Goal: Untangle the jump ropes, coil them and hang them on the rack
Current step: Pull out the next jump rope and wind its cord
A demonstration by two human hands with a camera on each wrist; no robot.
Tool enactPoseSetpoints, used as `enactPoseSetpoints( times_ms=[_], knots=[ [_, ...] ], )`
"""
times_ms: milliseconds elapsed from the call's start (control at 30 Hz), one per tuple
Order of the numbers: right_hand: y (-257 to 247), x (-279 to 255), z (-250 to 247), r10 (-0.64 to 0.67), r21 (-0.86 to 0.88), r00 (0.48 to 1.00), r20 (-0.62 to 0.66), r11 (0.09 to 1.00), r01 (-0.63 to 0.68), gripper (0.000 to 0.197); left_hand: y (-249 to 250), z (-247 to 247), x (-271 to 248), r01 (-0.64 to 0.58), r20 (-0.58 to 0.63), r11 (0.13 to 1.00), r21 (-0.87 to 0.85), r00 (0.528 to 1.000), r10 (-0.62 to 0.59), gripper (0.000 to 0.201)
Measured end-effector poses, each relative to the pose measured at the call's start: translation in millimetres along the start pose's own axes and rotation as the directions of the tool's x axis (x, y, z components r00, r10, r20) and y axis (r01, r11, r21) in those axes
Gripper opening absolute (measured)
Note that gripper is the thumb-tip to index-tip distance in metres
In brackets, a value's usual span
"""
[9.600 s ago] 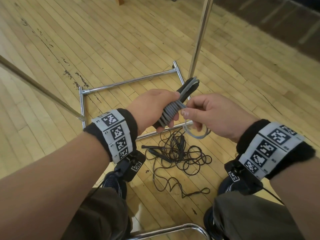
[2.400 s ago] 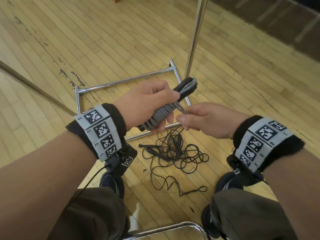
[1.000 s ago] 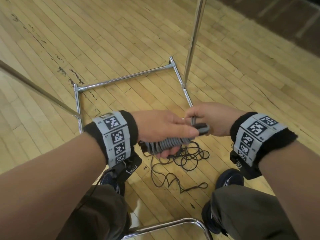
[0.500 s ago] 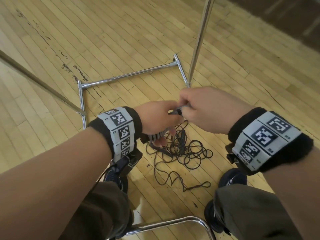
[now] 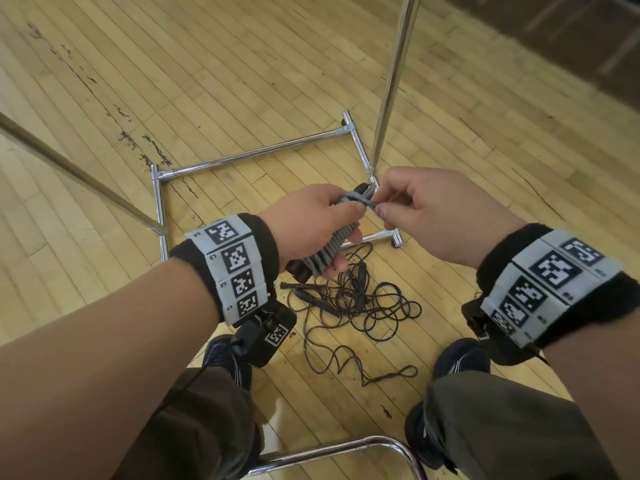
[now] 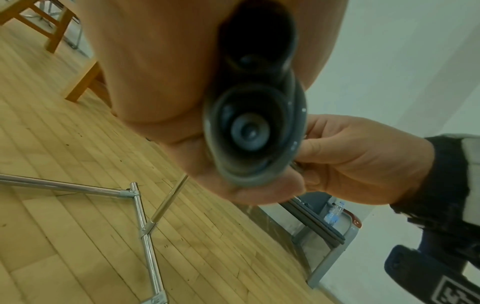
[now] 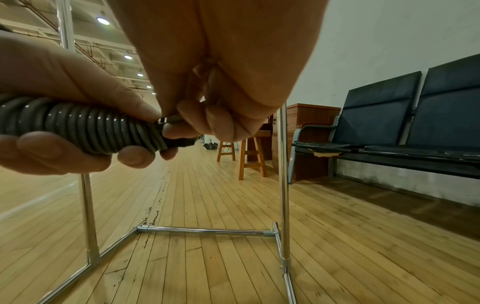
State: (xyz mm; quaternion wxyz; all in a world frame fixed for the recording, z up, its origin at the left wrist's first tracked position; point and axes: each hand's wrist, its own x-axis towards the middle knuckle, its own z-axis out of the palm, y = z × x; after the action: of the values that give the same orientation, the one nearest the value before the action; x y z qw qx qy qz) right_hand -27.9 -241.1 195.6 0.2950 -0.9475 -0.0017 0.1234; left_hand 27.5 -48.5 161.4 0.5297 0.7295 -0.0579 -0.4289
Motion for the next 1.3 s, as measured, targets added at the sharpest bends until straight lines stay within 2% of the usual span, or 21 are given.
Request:
enactPoseSetpoints(
  times_ms=[100,200,367,567,633,700,767,867,1000,1133,1233,1300],
  knots=[
    [0,-1,0,-0.002,-0.044,1.0,0.002,0.999,0.002,0.008,-3,2,1,0.019,-0.022,0.996,0.091,1.0,-0.017,0.02],
    [-1,-2,0,-0.014,-0.121,1.0,0.023,0.993,0.017,0.012,-4,5,1,-0.003,-0.075,0.963,0.268,0.997,0.024,0.017],
    [-1,-3,-3,-0.002,-0.194,0.999,0.034,0.981,0.009,0.016,-5,10,0,-0.059,-0.092,0.857,0.512,0.988,0.123,0.015],
    [-4,-7,3,0.043,-0.23,0.984,0.17,0.973,-0.002,0.015,-3,9,-3,-0.09,-0.078,0.711,0.698,0.977,0.201,0.02],
    [-5,-7,7,0.064,-0.154,0.977,0.203,0.988,-0.032,0.014,-4,7,-2,-0.098,-0.062,0.665,0.74,0.975,0.212,0.023],
    [-4,-5,9,0.101,0.006,0.968,0.228,0.994,-0.105,0.009,-5,6,-2,-0.093,-0.054,0.619,0.78,0.975,0.215,0.026],
    [-2,-4,9,0.156,0.204,0.958,0.243,0.957,-0.207,0.002,-6,5,-1,-0.088,-0.055,0.589,0.803,0.974,0.221,0.028],
    [-1,-5,6,0.194,0.349,0.937,0.291,0.89,-0.293,0.009,-7,4,0,-0.084,-0.07,0.568,0.819,0.968,0.243,0.031],
    [1,-6,4,0.192,0.524,0.915,0.355,0.77,-0.365,0.022,-5,3,-1,-0.07,-0.089,0.597,0.799,0.968,0.233,0.027],
    [2,-5,-1,0.137,0.67,0.892,0.43,0.614,-0.417,0.018,-3,0,-2,-0.086,-0.078,0.647,0.758,0.972,0.221,0.025],
    [5,-5,-4,0.086,0.69,0.831,0.549,0.515,-0.509,0.025,-1,0,-4,-0.093,-0.068,0.648,0.756,0.974,0.218,0.029],
    [7,-4,-5,0.085,0.682,0.813,0.577,0.498,-0.536,0.024,0,-1,-4,-0.089,-0.071,0.635,0.767,0.973,0.222,0.031]
  ],
)
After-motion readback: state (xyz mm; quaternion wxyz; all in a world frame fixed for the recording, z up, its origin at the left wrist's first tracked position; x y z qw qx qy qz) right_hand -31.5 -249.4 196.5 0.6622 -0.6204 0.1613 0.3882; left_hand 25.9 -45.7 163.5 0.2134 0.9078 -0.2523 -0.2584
